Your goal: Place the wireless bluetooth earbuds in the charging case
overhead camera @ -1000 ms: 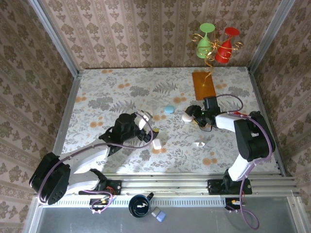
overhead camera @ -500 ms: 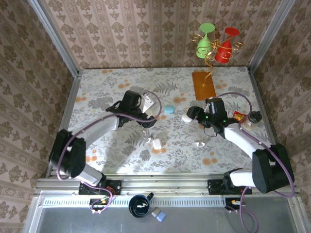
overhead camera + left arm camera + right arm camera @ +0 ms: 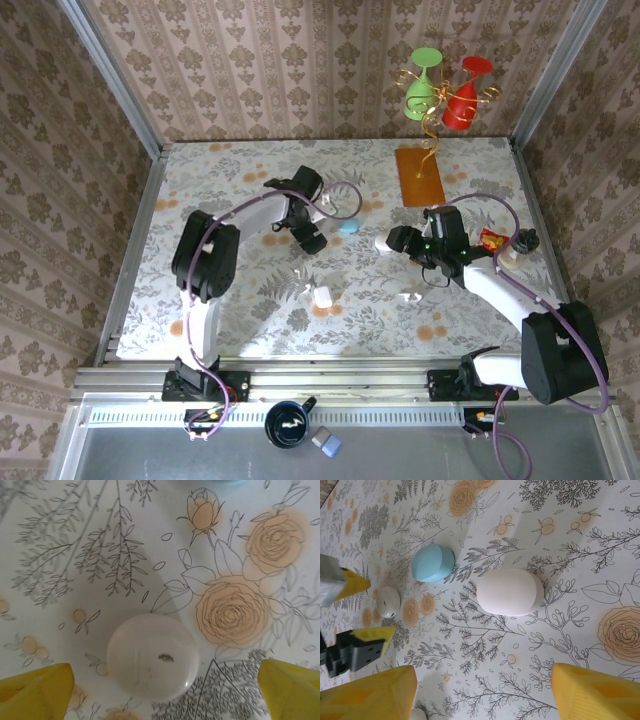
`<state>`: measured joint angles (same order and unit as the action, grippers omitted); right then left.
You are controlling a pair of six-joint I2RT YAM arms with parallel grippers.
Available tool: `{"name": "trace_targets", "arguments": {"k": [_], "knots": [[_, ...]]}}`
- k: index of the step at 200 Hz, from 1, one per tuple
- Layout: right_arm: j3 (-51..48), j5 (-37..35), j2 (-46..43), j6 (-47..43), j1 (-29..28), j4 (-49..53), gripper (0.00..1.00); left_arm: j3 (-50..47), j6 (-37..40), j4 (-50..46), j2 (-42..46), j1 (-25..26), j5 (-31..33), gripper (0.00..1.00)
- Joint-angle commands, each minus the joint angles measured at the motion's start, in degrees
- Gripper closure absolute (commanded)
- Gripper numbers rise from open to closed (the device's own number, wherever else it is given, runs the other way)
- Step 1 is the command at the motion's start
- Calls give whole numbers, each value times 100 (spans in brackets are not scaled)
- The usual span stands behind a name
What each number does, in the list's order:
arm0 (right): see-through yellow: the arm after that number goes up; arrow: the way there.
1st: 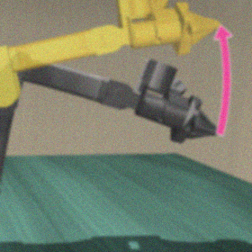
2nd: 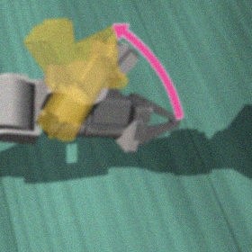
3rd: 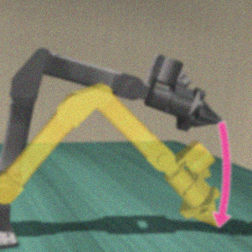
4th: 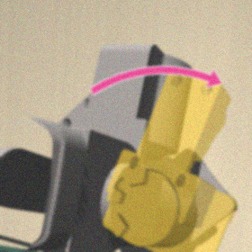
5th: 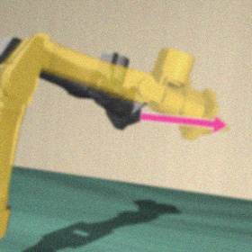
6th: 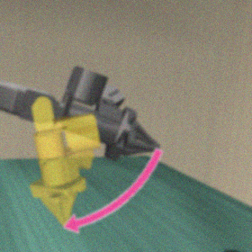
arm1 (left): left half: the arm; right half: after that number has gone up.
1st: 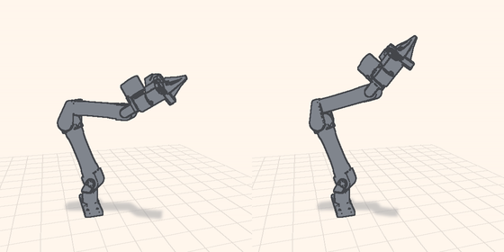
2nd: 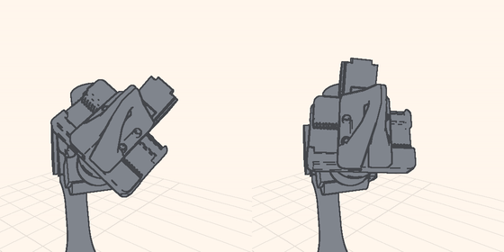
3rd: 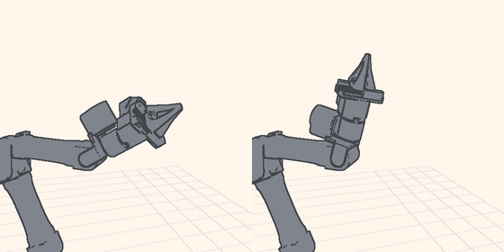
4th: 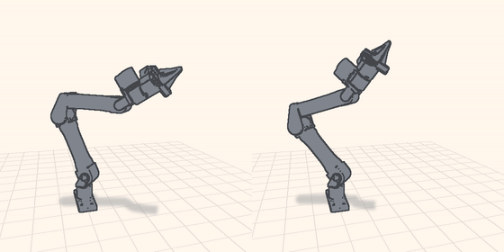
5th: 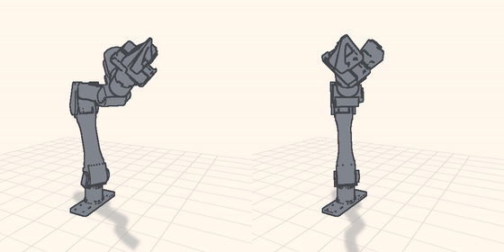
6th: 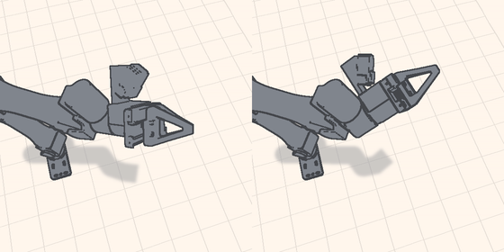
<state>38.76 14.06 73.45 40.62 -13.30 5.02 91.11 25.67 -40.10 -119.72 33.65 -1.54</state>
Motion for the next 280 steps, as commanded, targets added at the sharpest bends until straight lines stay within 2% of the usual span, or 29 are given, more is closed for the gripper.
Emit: {"name": "trace_targets", "arguments": {"k": [1, 33, 81, 105, 121, 144, 182, 215, 255, 280], "knots": [[-62, -123, -121, -125, -15, 86, 28, 454, 275, -598, -281, -44, -93, 9], [-104, -148, -190, -126, -15, 93, 28, 720, 232, -816, -617, -43, -111, 16], [-123, -210, -217, -137, -22, 120, 28, 490, 268, -686, -534, -68, -145, 41], [-134, -217, -221, -133, -20, 86, 28, 318, 267, -601, -416, -69, -61, 48], [-107, -188, -209, -124, -15, 99, 28, 206, 237, -467, -317, -65, 15, 57], [-53, -65, -277, -107, -15, 138, 28, -82, 220, -101, 8, -38, -31, 58], [29, 52, -602, -272, -15, 283, 28, -1105, 267, 1030, 1021, 8, -347, 58], [301, 127, -709, -755, -17, 694, 27, -2017, 328, 2071, 1805, 302, -318, 59], [635, 956, -599, -968, -18, 974, 27, -2789, 326, 2797, 2643, 758, -359, 59], [793, 1672, -370, -1039, -19, 1022, 29, -3166, 281, 3060, 3176, 972, -690, 60]]}}
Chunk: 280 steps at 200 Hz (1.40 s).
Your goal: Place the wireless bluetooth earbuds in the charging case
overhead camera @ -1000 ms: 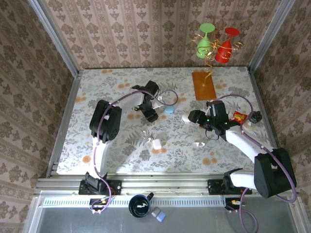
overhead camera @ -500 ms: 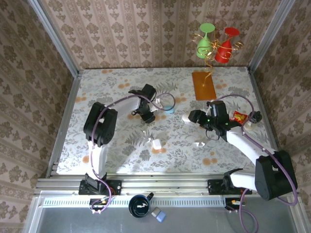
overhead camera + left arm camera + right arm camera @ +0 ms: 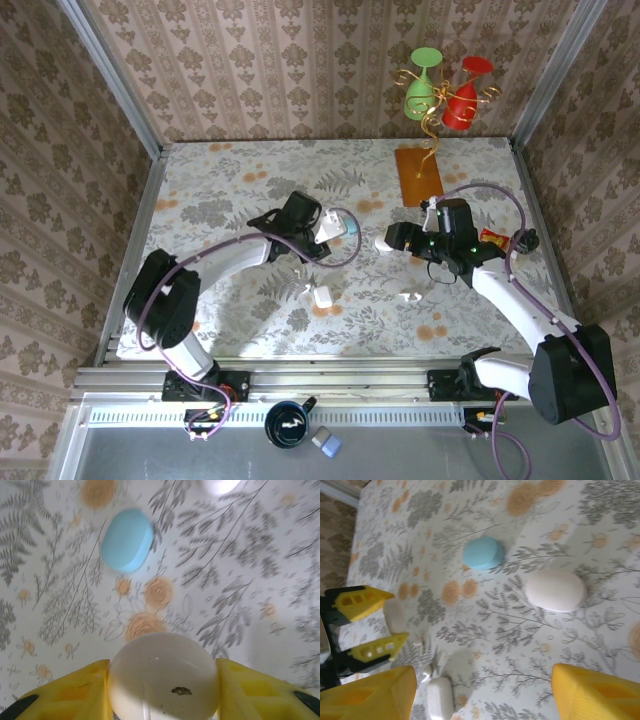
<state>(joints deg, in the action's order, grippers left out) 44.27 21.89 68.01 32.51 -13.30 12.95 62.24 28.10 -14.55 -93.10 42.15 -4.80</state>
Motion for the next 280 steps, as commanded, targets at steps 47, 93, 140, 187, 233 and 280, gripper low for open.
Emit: {"name": "trace_targets", "arguments": {"k": [47, 93, 140, 187, 233, 280], "knots": [[481, 1635, 573, -96, -205, 51, 31, -903, 367, 1049, 1037, 499, -1093, 60], [866, 1701, 998, -245, -730, 152, 33, -1016, 469, 1349, 1022, 709, -1138, 60], [1115, 1639, 1533, -132, -1086, 117, 36, -1051, 474, 1434, 1116, 771, -1133, 60], [1137, 1766, 1825, -85, -1140, 39, 49, -1071, 458, 1381, 1115, 774, -1004, 60], [1094, 1887, 1927, 17, -1142, -135, 73, -1114, 369, 1465, 1142, 777, -900, 60], [954, 1895, 1712, -11, -1115, -532, 85, -1134, 59, 1566, 1136, 745, -771, 50]]}}
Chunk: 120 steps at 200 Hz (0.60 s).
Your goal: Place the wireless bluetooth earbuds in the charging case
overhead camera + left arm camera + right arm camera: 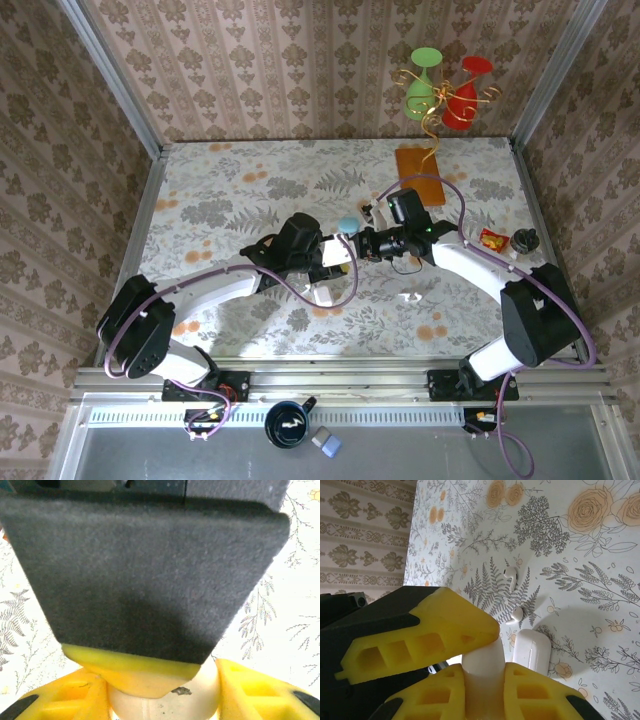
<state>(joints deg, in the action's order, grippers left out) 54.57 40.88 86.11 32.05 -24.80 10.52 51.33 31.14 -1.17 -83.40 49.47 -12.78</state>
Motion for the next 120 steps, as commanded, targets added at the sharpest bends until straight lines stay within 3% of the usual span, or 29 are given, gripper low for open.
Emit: {"name": "trace_targets", "arguments": {"k": [1, 46, 65, 87, 120], "knots": [[-81, -7, -109, 32, 40, -297, 86, -44, -260, 230, 174, 11, 24, 49], [-380, -652, -928, -451, 133, -594, 87, -575, -1316, 1415, 662, -142, -103, 15], [-758, -802, -1434, -631, 206, -1252, 87, -923, -2123, 2210, 994, -311, -499, 4], [-1053, -880, -2080, -864, 254, -1938, 88, -1253, -3109, 3069, 1229, -588, -1298, 2], [-1121, -526, -2727, -1207, 281, -2328, 87, -1485, -3981, 3798, 1308, -729, -2357, 10]]}}
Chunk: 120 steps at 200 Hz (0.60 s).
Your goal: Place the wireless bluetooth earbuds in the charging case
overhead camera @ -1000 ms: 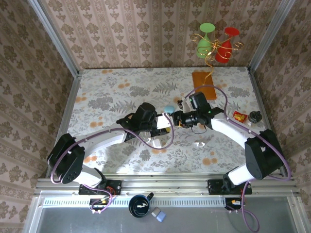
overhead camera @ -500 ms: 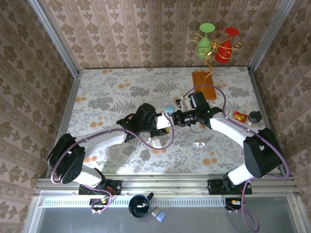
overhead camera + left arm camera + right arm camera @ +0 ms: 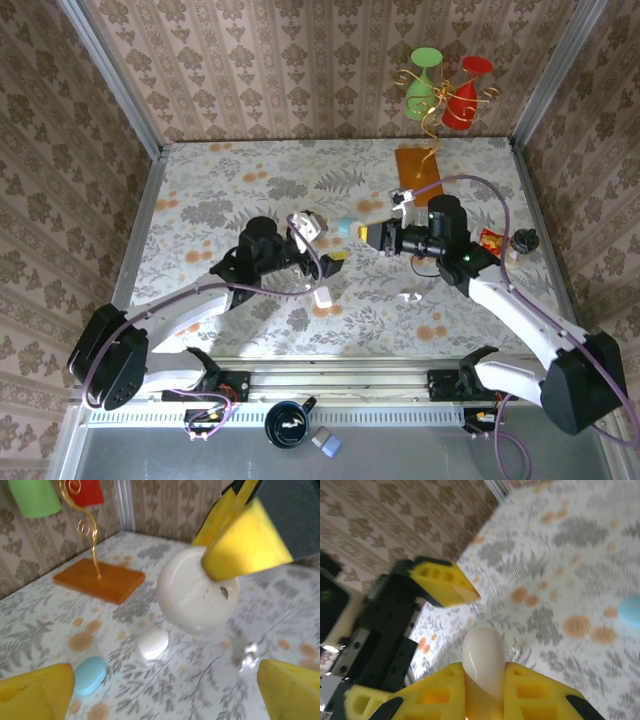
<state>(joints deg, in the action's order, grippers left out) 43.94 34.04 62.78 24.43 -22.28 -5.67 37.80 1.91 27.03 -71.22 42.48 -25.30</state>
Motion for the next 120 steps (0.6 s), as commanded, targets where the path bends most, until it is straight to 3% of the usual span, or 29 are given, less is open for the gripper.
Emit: {"name": "trace_targets", "arguments": {"k": [1, 27, 61, 120], "knots": [[-51, 179, -405, -459, 30, -721, 87, -133, -1073, 988, 91, -29, -1204, 10], [-118, 904, -649, -566, 31, -1236, 86, -176, -1703, 1585, 23, -44, -1972, 21], [-48, 1571, -715, -703, -26, -1368, 86, -154, -2508, 2603, -215, -32, -2465, 34], [71, 1762, -619, -1064, -219, -971, 86, 13, -2839, 3142, -399, 29, -2919, 47]]}}
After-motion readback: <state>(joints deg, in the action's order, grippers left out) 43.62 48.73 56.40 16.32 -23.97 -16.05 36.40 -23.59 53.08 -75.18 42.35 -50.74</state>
